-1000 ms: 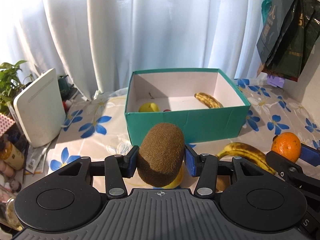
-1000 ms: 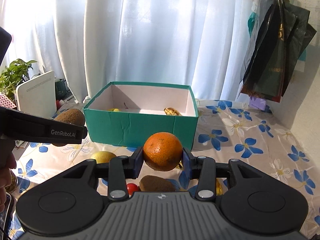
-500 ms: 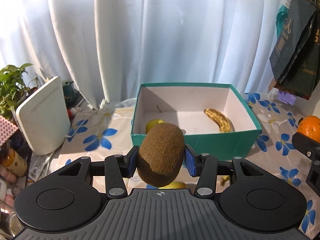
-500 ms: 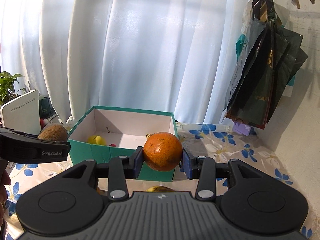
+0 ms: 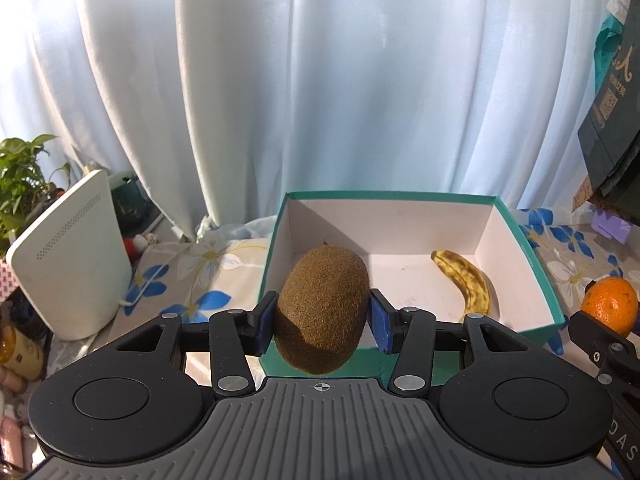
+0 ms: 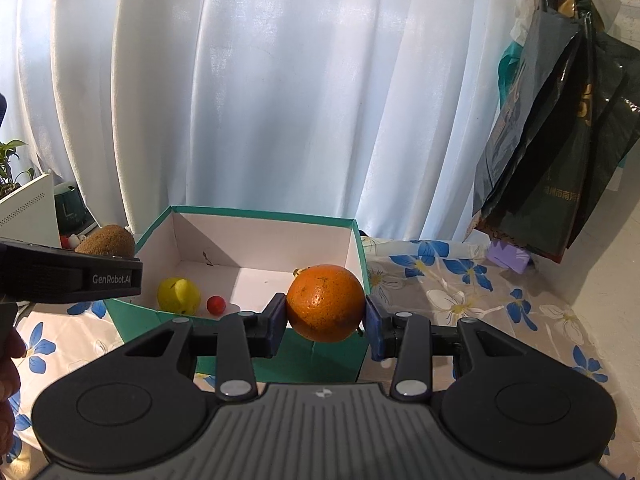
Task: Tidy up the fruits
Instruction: 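Lift and carry the kiwi in the left gripper and orange in the right into the box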
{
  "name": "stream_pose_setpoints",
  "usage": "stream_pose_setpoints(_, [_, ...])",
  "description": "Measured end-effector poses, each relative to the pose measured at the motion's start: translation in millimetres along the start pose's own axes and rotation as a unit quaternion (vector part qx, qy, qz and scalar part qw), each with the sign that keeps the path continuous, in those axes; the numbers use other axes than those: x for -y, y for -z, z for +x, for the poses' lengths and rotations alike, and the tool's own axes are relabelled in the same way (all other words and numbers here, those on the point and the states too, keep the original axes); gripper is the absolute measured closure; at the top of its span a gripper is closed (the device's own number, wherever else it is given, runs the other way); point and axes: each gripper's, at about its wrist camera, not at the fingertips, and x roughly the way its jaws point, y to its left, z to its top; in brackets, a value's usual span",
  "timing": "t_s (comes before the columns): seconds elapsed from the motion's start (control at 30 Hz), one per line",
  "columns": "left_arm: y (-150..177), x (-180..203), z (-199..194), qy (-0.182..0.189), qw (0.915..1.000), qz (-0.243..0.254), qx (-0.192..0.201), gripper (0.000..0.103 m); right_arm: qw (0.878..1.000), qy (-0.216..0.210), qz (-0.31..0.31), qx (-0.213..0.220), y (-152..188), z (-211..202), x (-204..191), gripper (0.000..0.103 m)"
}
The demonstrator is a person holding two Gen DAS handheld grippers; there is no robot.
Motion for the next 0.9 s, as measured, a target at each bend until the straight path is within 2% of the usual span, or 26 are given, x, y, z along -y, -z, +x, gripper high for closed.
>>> stream_pose_setpoints(0.3, [-12.5, 5.3, 41.0, -0.010, 0.9999, -0.003, -0.011, 0.051, 1.000, -0.001, 0.007, -0.015, -11.2, 51.6, 1.1, 0.063])
stream_pose_setpoints(0.9, [-6.1, 8.2, 98.4, -0.013, 0.9985, -0.002, -0.054, 0.051, 0.998, -0.018, 0.008, -0.053, 1.8, 120.3, 6.2, 0.063])
